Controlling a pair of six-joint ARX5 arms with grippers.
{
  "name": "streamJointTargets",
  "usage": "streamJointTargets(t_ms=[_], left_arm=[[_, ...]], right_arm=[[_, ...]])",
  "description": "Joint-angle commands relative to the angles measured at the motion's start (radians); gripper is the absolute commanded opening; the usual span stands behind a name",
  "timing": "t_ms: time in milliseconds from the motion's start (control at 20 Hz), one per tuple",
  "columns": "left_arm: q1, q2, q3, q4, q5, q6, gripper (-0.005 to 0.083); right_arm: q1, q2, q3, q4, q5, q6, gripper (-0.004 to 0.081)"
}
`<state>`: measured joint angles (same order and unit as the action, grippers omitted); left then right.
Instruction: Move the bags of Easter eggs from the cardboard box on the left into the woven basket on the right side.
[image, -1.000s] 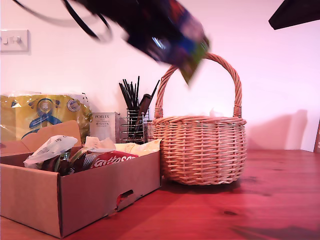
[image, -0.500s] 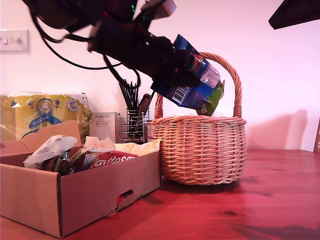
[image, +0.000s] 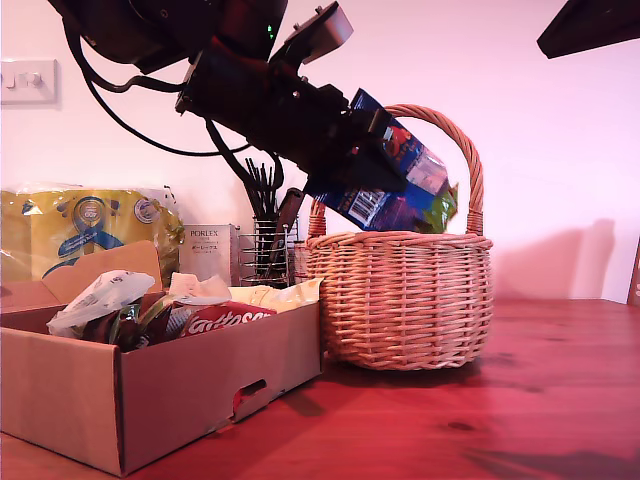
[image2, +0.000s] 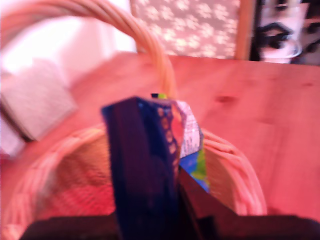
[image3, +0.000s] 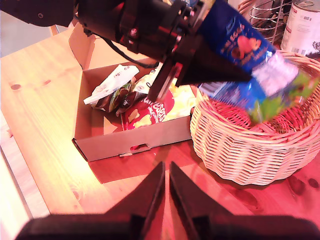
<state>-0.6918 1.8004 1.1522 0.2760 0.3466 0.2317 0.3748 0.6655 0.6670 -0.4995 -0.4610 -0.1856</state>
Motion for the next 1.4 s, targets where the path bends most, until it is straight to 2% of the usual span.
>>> streamJointTargets(t_ms=[0,50,150,400,500,650,850,950,1100,1350], left_arm=[[-0.005,0.008,0.002,0.011,0.005,-0.008,0.0203],[-0.006,0.008,0.002,0.021,0.005,-0.008,0.0272],[-0.009,0.008,0.002,0.042,0.005,-0.008,0.0311],[-0.009,-0.006,0.042,0.041,-0.024,-0.006,0.0289],[-0.008,-0.038,0.065,-0.006,-0.043,-0.006,0.0208],[-0.003,-0.124,0.075,-0.127,-0.079,-0.004,-0.0017],[0.030,-0.236,0.065,-0.380,-0.154,0.013,-0.0020],[0.051,-0.297,0.005,-0.423,-0.161,0.030,-0.0020],[0.081,-0.446,-0.167,-0.417,-0.185,0.027,-0.0020],[0.127,-0.726,-0.452,-0.420,-0.224,-0.051,-0.0020]], right_arm=[[0.003,-0.003,-0.014,0.009,-0.001,-0.005,-0.0013],[0.003,-0.003,-0.014,0.008,-0.001,-0.005,-0.0013],[0.003,-0.003,-0.014,0.008,-0.001,-0.005,-0.0013],[0.003,-0.003,-0.014,0.008,-0.001,-0.002,-0.0013],[0.003,-0.003,-0.014,0.008,-0.001,-0.002,-0.0013],[0.003,-0.003,-0.014,0.008,-0.001,-0.002,-0.0013],[0.003,-0.003,-0.014,0.008,0.000,-0.006,-0.0013],[0.003,-0.003,-0.014,0.008,0.000,-0.006,-0.0013],[0.003,-0.003,-0.014,0.008,0.000,-0.006,-0.0013],[0.009,-0.002,-0.014,0.009,-0.013,-0.006,-0.0013]])
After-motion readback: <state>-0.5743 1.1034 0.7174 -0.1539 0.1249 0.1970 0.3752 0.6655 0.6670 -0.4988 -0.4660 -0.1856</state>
